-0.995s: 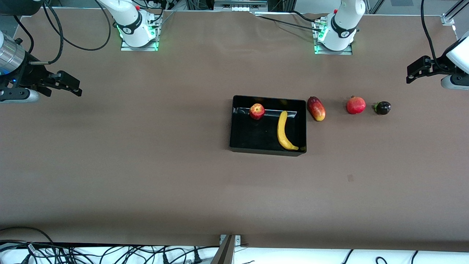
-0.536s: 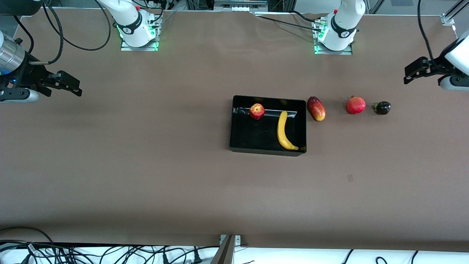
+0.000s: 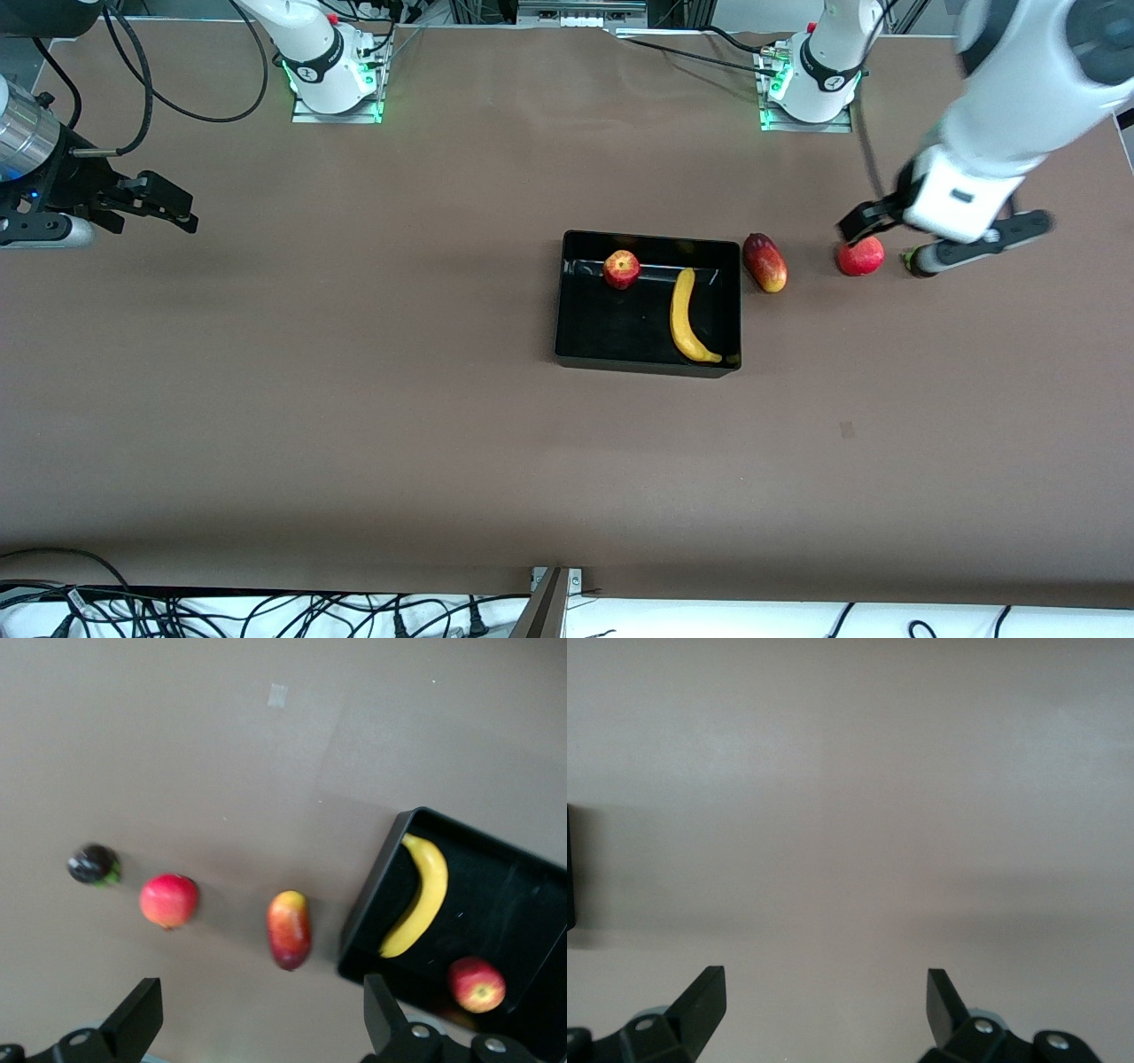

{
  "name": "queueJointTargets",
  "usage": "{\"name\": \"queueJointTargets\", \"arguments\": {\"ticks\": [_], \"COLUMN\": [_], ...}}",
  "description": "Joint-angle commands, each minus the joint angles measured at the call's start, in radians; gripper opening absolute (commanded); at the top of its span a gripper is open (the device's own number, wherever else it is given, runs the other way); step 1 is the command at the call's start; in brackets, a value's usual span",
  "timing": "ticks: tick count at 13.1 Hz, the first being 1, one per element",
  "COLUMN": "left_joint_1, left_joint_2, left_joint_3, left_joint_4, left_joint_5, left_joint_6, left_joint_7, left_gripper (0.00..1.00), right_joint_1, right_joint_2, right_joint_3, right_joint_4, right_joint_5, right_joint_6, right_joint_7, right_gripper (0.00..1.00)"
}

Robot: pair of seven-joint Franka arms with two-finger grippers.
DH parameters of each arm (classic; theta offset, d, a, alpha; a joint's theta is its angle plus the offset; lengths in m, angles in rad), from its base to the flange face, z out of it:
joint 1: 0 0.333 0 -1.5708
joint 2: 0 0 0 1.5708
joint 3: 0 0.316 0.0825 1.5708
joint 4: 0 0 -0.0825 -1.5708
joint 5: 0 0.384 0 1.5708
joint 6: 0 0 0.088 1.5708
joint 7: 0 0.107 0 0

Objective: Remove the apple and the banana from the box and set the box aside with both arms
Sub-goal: 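Reach the left gripper into the black tray above the small red apple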

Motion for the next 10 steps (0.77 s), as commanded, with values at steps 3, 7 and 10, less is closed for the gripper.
{"name": "queueJointTargets", "arguments": {"ticks": [3,7,10], "left_joint_1": [-0.158,-0.290,-0.361], "left_joint_2": [0.187,0.335,0.437], "left_joint_3": [-0.009,0.000,0.009], "left_joint_4": [0.008,0.008,0.006], "left_joint_5": [-0.018,-0.012,-0.007], "left_joint_6": [0.112,0.256,0.376], "left_joint_7": [-0.324,-0.494,-0.580], "left_gripper": [1.00,1.00,1.00], "right_joint_1": [-0.010,-0.010,-0.010], "right_joint_2": [0.005,0.005,0.005], "right_joint_3": [0.006,0.006,0.006], "right_joint_4": [0.017,0.017,0.017], "right_joint_5": [0.004,0.005,0.005], "right_joint_6": [-0.009,-0.009,-0.006], "right_joint_7": [0.001,0.001,0.001], "right_gripper": [1.00,1.00,1.00]}}
